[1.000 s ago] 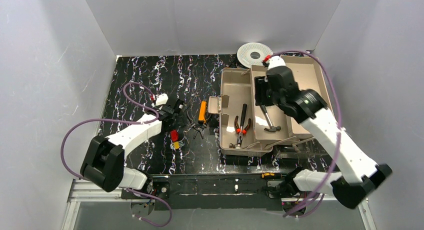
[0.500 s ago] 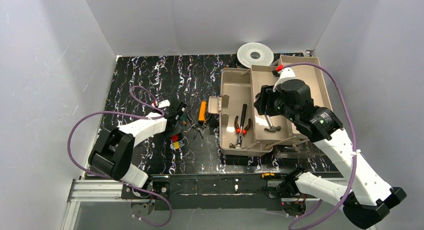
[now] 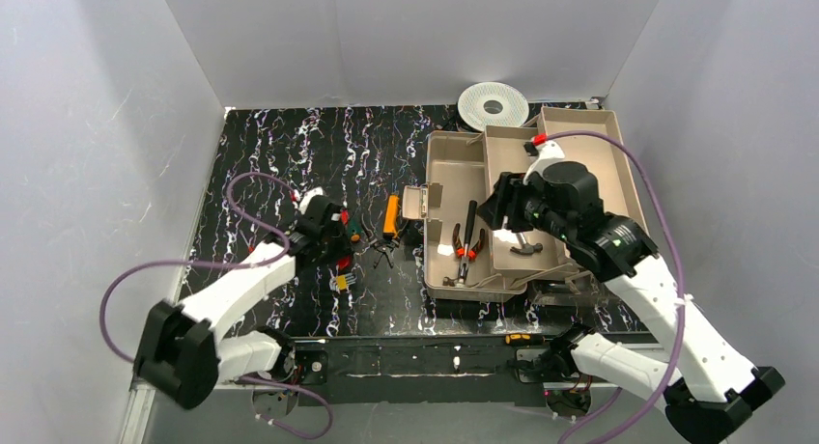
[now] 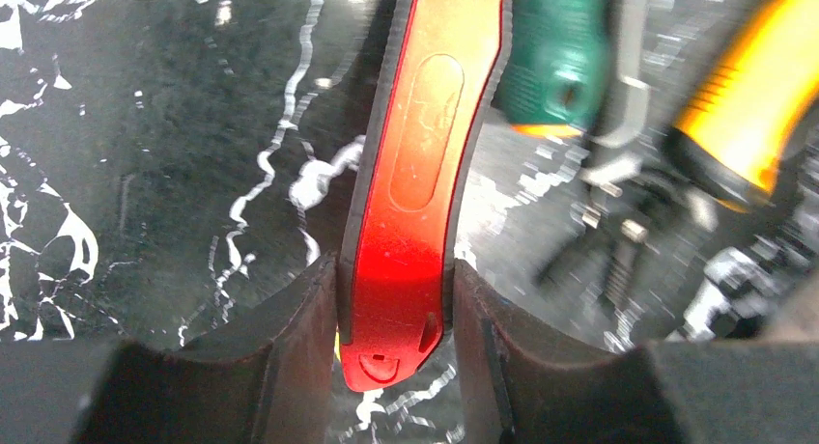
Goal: Pack the tool kit
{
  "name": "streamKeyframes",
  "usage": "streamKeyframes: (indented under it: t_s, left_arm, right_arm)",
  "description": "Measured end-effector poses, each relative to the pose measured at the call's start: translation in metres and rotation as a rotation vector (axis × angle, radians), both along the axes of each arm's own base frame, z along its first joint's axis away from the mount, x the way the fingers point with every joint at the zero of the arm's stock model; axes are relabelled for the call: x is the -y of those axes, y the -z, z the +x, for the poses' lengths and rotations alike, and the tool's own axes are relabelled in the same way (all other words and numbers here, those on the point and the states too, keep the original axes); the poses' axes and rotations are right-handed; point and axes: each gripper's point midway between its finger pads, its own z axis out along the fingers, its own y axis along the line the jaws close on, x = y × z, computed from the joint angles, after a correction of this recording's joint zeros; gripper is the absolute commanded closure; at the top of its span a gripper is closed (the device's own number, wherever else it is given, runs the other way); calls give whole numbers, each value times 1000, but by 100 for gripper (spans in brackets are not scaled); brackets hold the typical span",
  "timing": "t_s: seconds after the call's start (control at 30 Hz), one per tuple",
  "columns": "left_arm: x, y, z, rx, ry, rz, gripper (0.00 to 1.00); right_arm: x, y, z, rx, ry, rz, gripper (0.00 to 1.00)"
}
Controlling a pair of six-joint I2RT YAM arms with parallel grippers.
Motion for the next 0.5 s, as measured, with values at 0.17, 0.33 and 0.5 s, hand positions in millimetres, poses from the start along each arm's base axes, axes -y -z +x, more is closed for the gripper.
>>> streamKeyframes:
  t_s: [0.17,0.33,0.5]
  left_arm:
    - [48,-89,4,307,229,-283,100]
    - [99,-150,-15,506,489,-531,100]
    - [140,-167,-38,530,699,-654,100]
  right_arm:
    - [-36,18,2,-86,-94,99,29]
    - [-70,15,1,-124,-187,229,28]
    - [-101,3,-7,-118,-285,303,27]
